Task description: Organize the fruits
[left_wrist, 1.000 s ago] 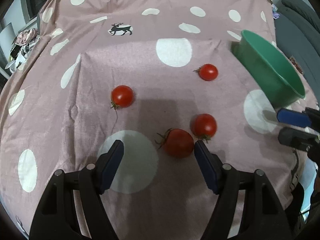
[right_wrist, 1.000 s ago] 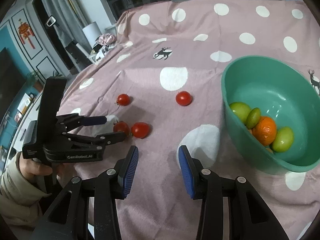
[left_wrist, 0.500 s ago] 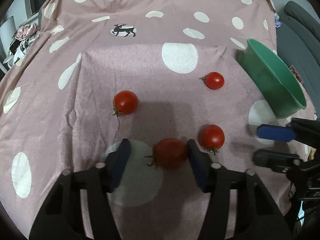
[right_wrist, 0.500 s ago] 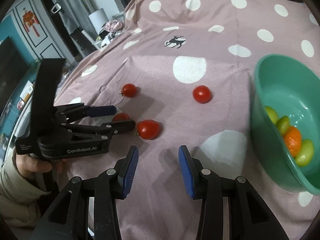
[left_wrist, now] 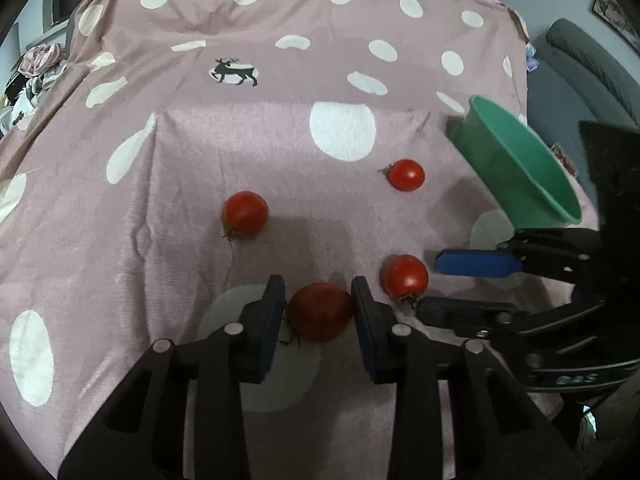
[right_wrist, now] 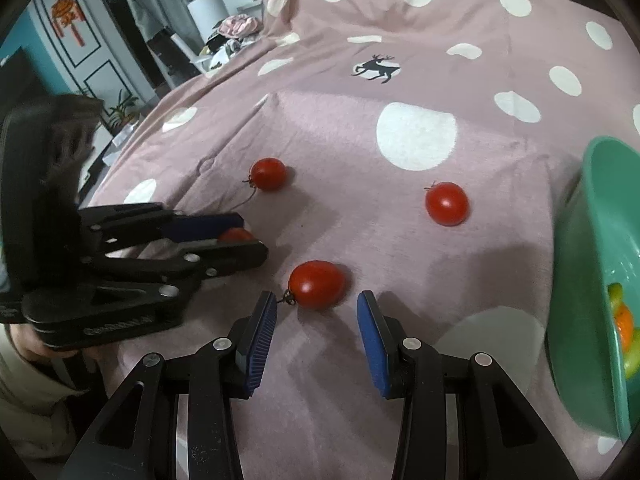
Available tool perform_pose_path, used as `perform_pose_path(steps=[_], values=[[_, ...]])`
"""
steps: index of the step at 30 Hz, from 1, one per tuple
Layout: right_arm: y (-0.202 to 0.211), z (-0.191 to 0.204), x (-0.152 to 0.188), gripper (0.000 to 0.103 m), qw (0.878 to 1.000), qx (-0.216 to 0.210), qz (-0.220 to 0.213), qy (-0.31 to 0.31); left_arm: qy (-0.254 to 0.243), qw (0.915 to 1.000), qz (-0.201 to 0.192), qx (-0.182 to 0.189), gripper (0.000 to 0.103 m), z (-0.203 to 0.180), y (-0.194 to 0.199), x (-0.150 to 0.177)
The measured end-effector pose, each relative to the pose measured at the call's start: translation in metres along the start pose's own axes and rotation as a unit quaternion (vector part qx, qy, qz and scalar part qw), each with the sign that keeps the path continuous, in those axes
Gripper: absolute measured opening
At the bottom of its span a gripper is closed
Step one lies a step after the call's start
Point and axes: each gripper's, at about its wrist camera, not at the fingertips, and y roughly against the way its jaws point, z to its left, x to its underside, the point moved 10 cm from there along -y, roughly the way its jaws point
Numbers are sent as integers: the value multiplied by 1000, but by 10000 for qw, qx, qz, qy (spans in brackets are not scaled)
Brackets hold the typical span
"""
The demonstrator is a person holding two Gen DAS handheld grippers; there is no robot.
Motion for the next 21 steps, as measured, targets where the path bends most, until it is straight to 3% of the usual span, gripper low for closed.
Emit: perform_pose_path(steps=[21], values=[[-22,13,-8,39,9995,113,104,280,276,9994,50,207,33,12,4,11]])
